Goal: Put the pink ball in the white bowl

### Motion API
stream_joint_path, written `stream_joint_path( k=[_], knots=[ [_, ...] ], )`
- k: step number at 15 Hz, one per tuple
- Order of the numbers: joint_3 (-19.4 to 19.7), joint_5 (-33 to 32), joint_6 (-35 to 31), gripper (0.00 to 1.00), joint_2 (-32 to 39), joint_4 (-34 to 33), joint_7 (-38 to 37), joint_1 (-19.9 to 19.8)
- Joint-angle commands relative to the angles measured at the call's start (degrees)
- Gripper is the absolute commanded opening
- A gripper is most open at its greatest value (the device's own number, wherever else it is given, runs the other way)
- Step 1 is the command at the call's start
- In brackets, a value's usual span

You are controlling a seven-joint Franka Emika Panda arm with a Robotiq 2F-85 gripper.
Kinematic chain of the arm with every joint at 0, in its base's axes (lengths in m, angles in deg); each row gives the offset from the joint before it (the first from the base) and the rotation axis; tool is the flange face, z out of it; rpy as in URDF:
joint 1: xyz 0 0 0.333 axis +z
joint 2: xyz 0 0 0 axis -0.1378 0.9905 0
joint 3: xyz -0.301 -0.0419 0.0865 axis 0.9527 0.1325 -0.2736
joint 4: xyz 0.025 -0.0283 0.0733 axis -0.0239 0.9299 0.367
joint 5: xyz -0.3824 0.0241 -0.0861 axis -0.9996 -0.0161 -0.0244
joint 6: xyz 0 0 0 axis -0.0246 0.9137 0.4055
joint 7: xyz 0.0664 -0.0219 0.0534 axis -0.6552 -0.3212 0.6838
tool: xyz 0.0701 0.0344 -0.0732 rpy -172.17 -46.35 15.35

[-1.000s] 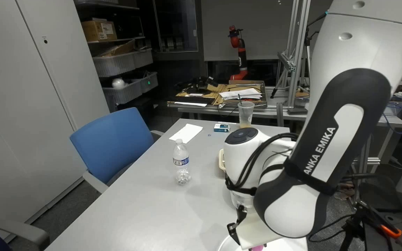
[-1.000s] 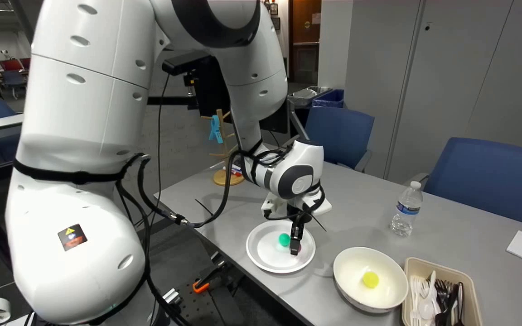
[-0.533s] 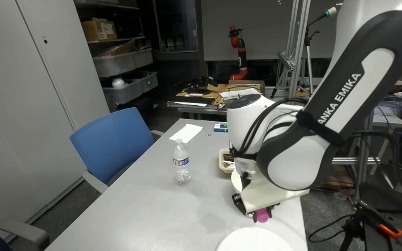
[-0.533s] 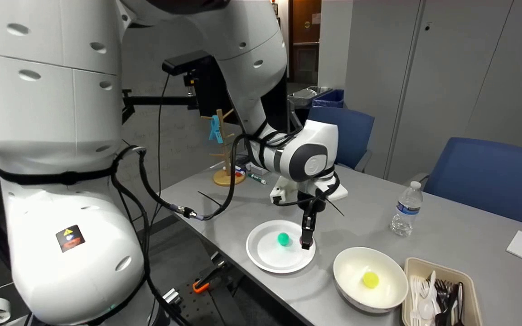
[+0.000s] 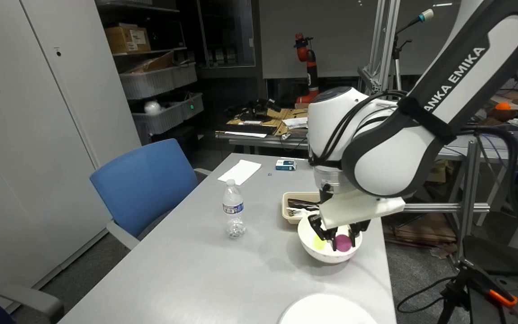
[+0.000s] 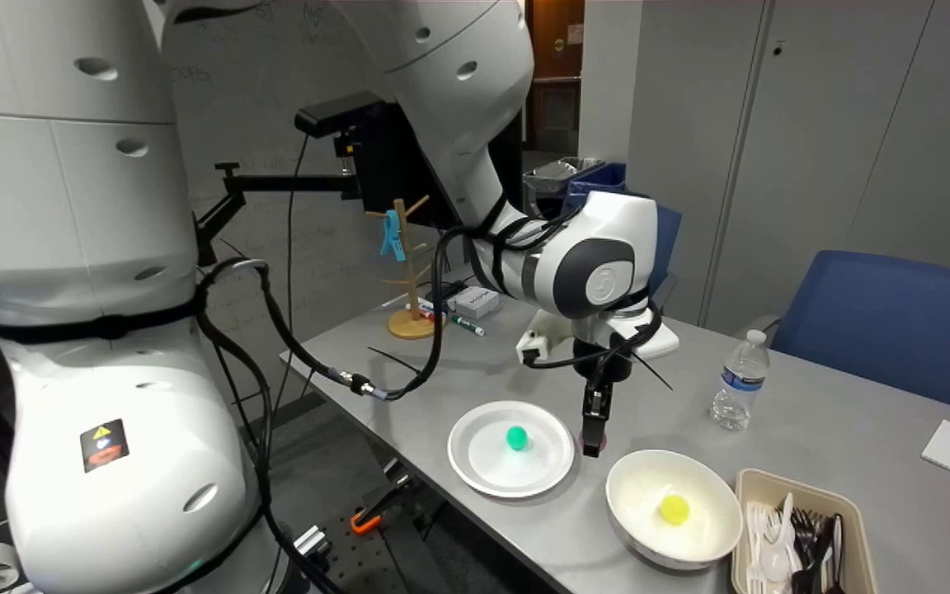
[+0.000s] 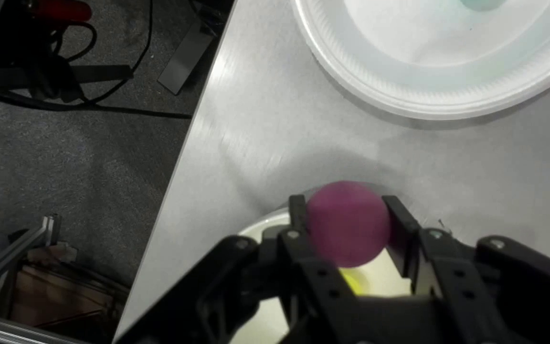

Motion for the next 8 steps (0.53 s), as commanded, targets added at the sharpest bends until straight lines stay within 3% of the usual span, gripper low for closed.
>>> stream_joint_path(
  k=[1, 7, 8],
  knots=[
    [0.2, -3.1, -2.6, 0.17, -2.6, 1.9, -4.3, -1.0],
    [2.7, -13.9, -7.5, 0.17, -2.7, 2.2, -19.2, -0.4],
    [1.0, -11.0, -6.1, 0.42, -0.9, 0.5, -14.8, -1.6]
  ],
)
